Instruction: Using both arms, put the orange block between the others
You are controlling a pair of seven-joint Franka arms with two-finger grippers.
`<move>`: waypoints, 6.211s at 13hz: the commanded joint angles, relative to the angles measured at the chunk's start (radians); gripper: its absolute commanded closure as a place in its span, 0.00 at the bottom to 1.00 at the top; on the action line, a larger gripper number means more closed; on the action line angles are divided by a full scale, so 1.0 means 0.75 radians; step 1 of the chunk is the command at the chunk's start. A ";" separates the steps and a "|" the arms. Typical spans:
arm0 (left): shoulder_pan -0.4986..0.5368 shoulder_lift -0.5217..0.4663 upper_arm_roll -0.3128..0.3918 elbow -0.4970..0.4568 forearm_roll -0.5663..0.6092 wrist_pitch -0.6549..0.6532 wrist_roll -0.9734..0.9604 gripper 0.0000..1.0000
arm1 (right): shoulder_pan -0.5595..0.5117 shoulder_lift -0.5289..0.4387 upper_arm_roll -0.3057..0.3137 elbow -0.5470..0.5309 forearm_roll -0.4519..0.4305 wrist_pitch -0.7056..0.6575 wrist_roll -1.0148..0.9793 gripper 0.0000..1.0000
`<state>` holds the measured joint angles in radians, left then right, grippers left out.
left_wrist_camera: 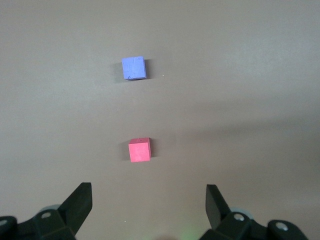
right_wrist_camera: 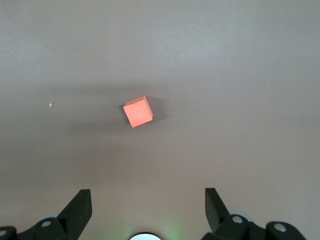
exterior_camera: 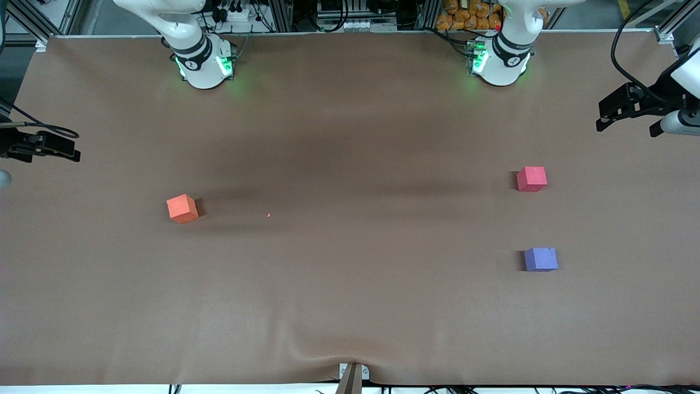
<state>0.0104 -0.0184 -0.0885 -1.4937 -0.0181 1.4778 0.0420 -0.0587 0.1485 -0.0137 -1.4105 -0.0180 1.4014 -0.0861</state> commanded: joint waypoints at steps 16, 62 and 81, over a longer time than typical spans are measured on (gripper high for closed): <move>0.011 -0.002 -0.001 0.010 -0.027 -0.015 0.009 0.00 | 0.050 0.005 -0.045 -0.038 -0.009 -0.009 0.027 0.00; 0.017 0.002 0.005 0.010 -0.011 -0.001 0.005 0.00 | 0.164 0.692 -0.041 -0.367 -0.011 0.590 -0.127 0.42; 0.031 0.004 0.005 0.010 -0.015 -0.001 0.005 0.00 | 0.835 0.665 -0.037 -0.275 0.875 0.870 0.543 0.38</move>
<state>0.0275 -0.0163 -0.0815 -1.4937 -0.0182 1.4787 0.0420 0.5036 0.6370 -0.0301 -1.6155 0.6116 2.0111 0.2239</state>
